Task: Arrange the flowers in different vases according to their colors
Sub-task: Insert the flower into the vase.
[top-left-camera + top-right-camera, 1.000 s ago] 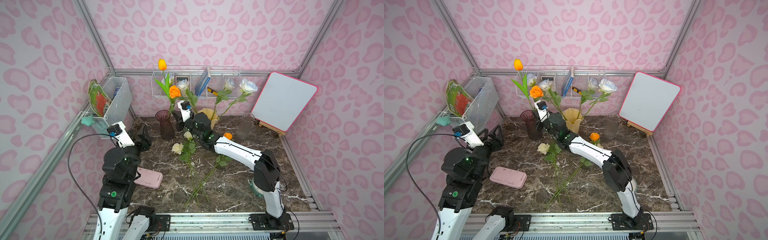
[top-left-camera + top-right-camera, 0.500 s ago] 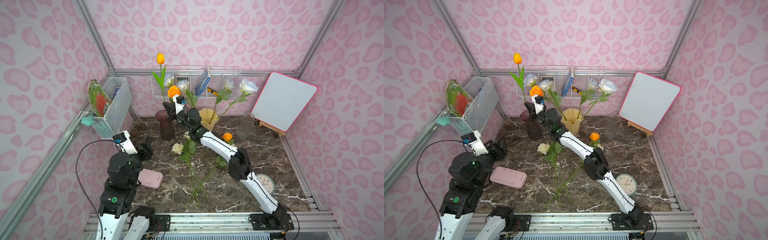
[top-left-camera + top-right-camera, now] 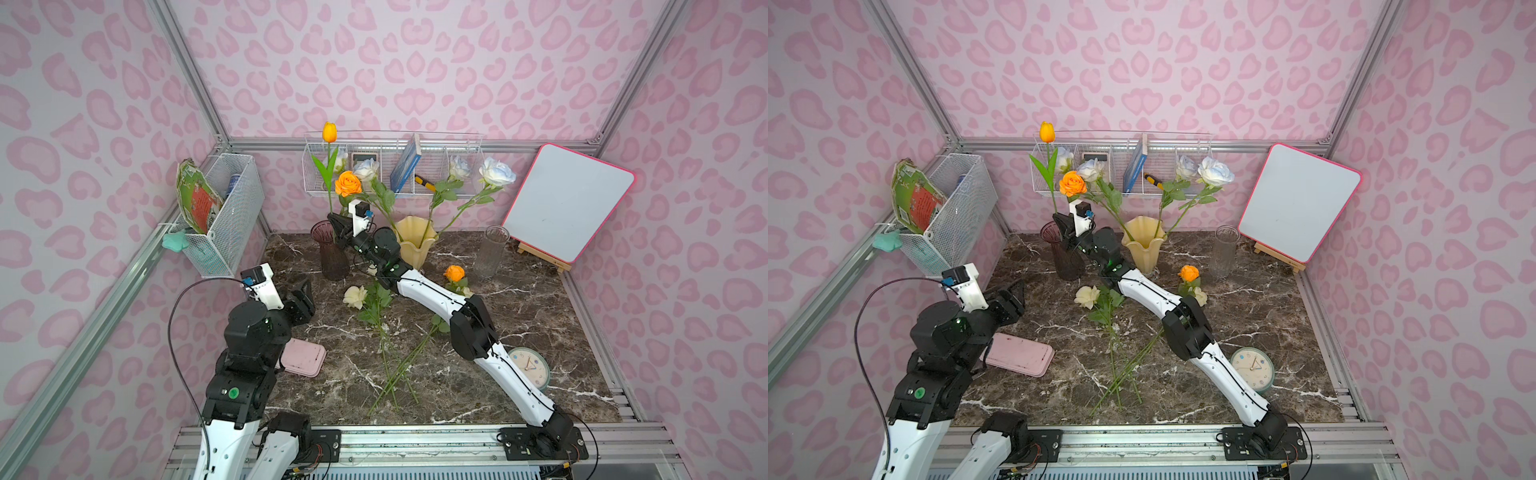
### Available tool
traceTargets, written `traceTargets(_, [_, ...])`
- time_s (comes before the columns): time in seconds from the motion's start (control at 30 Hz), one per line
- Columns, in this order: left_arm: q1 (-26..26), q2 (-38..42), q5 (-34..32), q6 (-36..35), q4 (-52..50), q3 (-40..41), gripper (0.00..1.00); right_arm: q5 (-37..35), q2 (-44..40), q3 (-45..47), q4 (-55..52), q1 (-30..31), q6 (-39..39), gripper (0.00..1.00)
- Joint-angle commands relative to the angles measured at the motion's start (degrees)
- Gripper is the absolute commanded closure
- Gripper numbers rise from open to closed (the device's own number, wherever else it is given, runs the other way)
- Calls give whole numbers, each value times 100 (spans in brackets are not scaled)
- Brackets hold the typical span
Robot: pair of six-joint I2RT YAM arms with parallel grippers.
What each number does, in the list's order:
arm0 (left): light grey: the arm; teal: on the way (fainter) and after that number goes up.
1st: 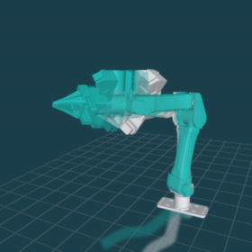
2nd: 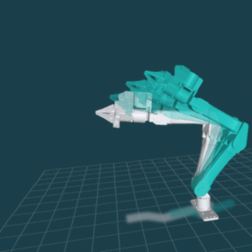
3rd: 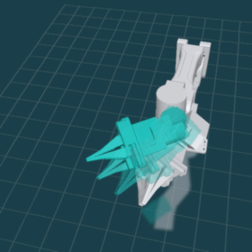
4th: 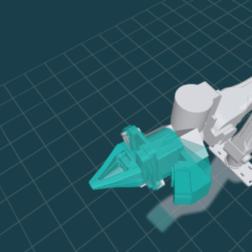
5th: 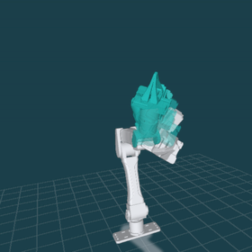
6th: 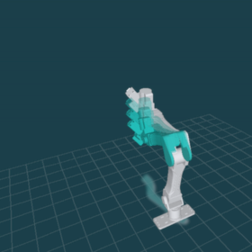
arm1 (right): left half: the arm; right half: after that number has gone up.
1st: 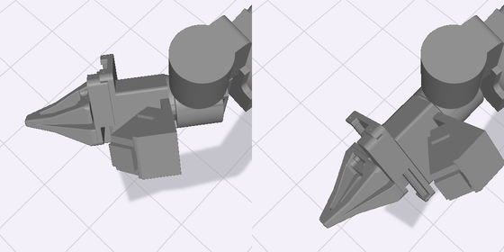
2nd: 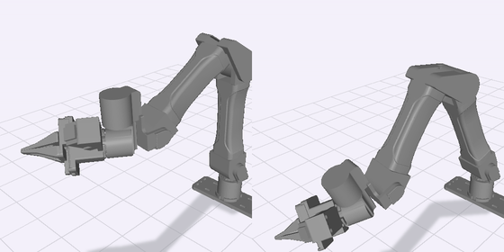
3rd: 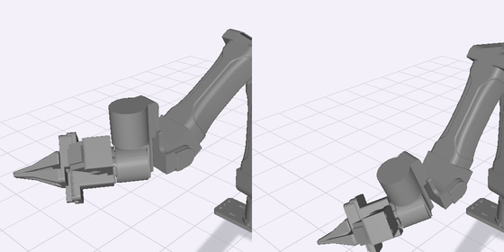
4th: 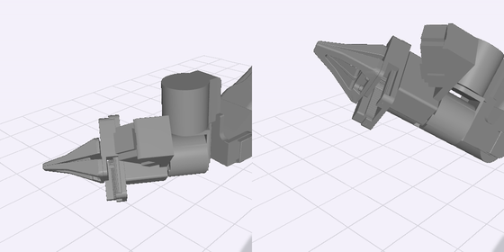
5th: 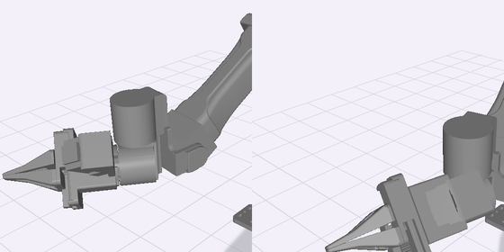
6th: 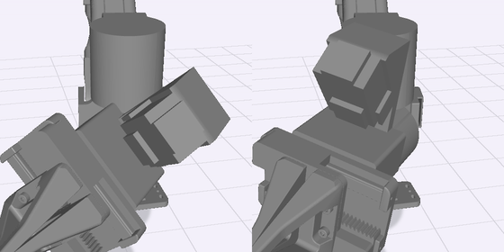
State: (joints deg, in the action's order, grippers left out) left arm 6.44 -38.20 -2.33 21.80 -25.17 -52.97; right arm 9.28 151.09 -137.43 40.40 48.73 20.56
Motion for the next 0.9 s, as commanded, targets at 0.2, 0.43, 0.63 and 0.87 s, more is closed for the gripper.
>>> traceTargets(0.2, [-230,-1323,-268,131,1090,-701,27,253,-1019,1696,980,192,-51,100])
traceTargets(0.43, [-816,-2617,1144,343,1930,-1604,26,316,-1480,2436,1135,306,-263,100])
traceTargets(0.63, [-1203,-3364,2730,606,2525,-1944,27,446,-1606,2539,1081,325,-280,100])
traceTargets(0.87, [-1329,-3599,3615,574,2695,-2014,27,498,-1661,2489,839,327,-392,100])
